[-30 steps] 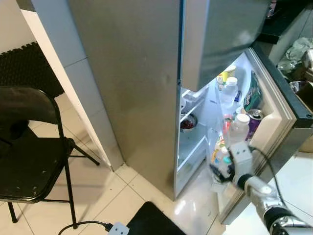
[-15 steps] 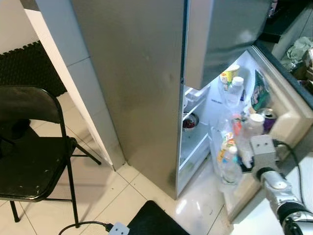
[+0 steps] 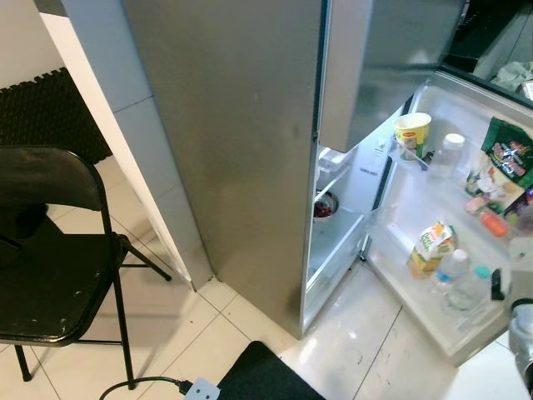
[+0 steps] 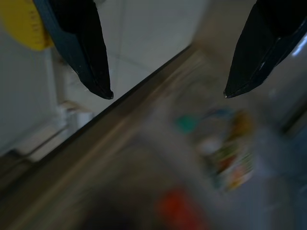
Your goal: Restocking fridge
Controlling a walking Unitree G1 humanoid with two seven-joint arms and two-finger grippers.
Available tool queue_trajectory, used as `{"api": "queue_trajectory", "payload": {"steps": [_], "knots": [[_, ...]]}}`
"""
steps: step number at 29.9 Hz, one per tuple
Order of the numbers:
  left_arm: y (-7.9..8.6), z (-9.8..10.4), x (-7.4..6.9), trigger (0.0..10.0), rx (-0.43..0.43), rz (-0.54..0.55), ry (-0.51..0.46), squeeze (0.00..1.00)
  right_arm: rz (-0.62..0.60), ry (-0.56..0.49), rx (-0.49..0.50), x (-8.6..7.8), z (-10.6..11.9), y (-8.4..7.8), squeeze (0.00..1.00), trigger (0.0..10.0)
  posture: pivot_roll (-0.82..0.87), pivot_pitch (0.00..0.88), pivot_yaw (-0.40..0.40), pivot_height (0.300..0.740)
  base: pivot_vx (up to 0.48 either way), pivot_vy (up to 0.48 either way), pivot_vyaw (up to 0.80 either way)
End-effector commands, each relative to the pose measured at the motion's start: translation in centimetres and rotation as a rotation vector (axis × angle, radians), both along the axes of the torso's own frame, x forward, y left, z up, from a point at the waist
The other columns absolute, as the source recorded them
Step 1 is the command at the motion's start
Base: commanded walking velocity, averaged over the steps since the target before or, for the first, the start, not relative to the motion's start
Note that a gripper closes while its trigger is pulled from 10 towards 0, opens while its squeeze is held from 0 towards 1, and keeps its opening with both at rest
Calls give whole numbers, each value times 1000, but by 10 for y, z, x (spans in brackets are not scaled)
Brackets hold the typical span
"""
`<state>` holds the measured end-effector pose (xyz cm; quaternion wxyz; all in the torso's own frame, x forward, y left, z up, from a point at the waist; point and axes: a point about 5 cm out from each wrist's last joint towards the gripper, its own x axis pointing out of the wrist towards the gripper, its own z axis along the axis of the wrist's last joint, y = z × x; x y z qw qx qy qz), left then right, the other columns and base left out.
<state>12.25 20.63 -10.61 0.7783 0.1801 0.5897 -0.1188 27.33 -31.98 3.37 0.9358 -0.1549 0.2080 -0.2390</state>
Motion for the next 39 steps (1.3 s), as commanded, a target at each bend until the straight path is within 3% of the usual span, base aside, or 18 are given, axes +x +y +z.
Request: {"api": "queue_trajectory", "payload": {"steps": [1,4,9,12,15,17,19,22,24,31,39], "knots": [[-5,-1,-1,10000,-21,6,7,0,36,81,54,-9,-19,13,0,10000,-19,0,14,740,0,0,0],[-5,-1,-1,10000,-21,5,6,0,116,185,125,-23,-46,38,0,10000,-16,0,15,740,0,0,0],[-5,-1,-1,10000,-19,3,5,0,177,279,188,-40,-68,57,0,10000,-16,0,15,740,0,0,0],[-5,-1,-1,10000,-16,-3,6,0,274,435,216,-69,-94,76,0,10000,-13,0,12,740,0,0,0],[-5,-1,-1,10000,-15,-4,5,0,284,471,220,-77,-99,79,0,10000,-13,0,14,740,0,0,0],[-5,-1,-1,10000,-14,-6,5,0,294,542,239,-96,-110,82,0,10000,-11,0,13,740,0,0,0],[-5,-1,-1,10000,-14,-6,5,0,294,542,239,-96,-110,82,0,10000,-11,0,13,740,0,0,0],[-5,-1,-1,10000,-12,-12,4,0,282,645,267,-128,-124,83,0,10000,-6,0,12,740,0,0,0],[-5,-1,-1,10000,-9,-18,3,0,272,673,277,-138,-127,82,0,10000,-4,0,11,740,0,0,0],[-5,-1,-2,10000,-6,-25,4,0,287,707,275,-145,-130,82,0,10000,-1,0,6,740,0,0,0],[-6,-2,-2,10000,-11,-31,6,0,303,700,274,-140,-128,83,0,10000,3,0,5,740,0,0,0]]}}
